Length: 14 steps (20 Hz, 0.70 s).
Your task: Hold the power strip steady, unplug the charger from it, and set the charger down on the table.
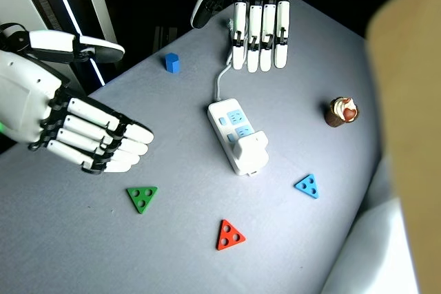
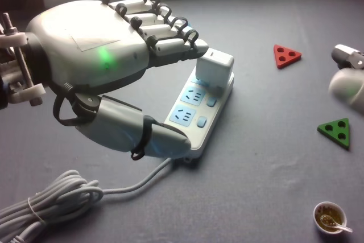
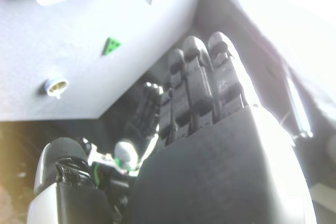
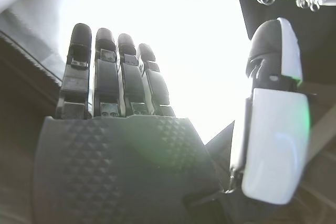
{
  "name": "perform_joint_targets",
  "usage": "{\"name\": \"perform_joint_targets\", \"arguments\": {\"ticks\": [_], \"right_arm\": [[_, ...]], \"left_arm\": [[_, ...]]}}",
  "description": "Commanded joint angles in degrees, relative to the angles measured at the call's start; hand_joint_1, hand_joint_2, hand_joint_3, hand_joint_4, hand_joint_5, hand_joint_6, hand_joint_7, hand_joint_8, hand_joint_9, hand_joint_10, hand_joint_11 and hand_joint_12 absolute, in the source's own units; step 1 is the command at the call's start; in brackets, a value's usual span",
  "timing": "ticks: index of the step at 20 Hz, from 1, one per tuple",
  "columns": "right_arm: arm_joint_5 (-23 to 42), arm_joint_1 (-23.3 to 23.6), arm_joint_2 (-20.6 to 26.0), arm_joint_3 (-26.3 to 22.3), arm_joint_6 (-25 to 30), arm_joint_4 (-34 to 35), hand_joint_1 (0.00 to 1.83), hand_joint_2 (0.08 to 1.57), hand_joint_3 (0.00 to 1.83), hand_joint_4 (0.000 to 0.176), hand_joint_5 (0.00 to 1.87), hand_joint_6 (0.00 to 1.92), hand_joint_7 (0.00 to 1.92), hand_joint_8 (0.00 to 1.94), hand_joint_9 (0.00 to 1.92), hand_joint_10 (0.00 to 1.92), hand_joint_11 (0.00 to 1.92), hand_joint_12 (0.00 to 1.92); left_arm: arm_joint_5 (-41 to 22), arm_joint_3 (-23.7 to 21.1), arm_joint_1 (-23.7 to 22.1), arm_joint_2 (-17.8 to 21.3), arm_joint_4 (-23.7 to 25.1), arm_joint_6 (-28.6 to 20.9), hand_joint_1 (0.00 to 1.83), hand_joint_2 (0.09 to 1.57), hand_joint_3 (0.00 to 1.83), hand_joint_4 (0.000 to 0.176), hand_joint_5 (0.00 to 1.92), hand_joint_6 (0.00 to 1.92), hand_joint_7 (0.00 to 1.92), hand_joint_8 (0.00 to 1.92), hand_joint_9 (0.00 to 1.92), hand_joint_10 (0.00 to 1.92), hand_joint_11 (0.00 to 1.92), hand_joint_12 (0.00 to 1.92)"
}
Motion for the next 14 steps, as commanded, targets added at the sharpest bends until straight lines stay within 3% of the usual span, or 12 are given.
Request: {"name": "perform_joint_targets", "arguments": {"ticks": [1,6,8,14], "right_arm": [[6.26,1.16,-0.16,-0.04,-0.43,-0.73,0.0,0.91,0.01,0.0,0.09,0.0,0.08,0.0,0.08,0.0,0.01,0.16],[5.64,4.97,-4.02,1.27,-4.13,5.11,0.0,0.92,0.01,0.0,0.09,0.0,0.09,0.0,0.09,0.01,0.03,0.16],[5.79,5.8,-6.08,2.75,-4.42,5.87,0.0,0.92,0.0,0.0,0.11,0.01,0.11,0.01,0.12,0.02,0.06,0.17],[6.04,7.35,-11.69,8.83,-4.96,7.38,0.0,0.96,0.02,0.0,0.11,0.0,0.12,0.01,0.12,0.01,0.06,0.18]], "left_arm": [[-5.03,-0.02,-0.78,-0.08,-0.78,-0.24,0.0,0.97,0.01,0.0,0.13,0.01,0.15,0.01,0.12,0.01,0.0,0.22],[-2.44,-0.18,-0.35,-0.22,-3.19,-0.15,0.0,0.97,0.01,0.0,0.15,0.01,0.16,0.01,0.13,0.01,0.01,0.23],[-1.54,-0.07,-0.11,-0.66,-6.16,2.03,0.0,0.97,0.01,0.0,0.14,0.0,0.15,0.0,0.14,0.01,0.02,0.24],[-5.26,3.11,4.24,-4.99,-12.06,4.35,0.0,0.99,0.01,0.0,0.14,0.0,0.16,0.0,0.14,0.0,0.0,0.24]]}}
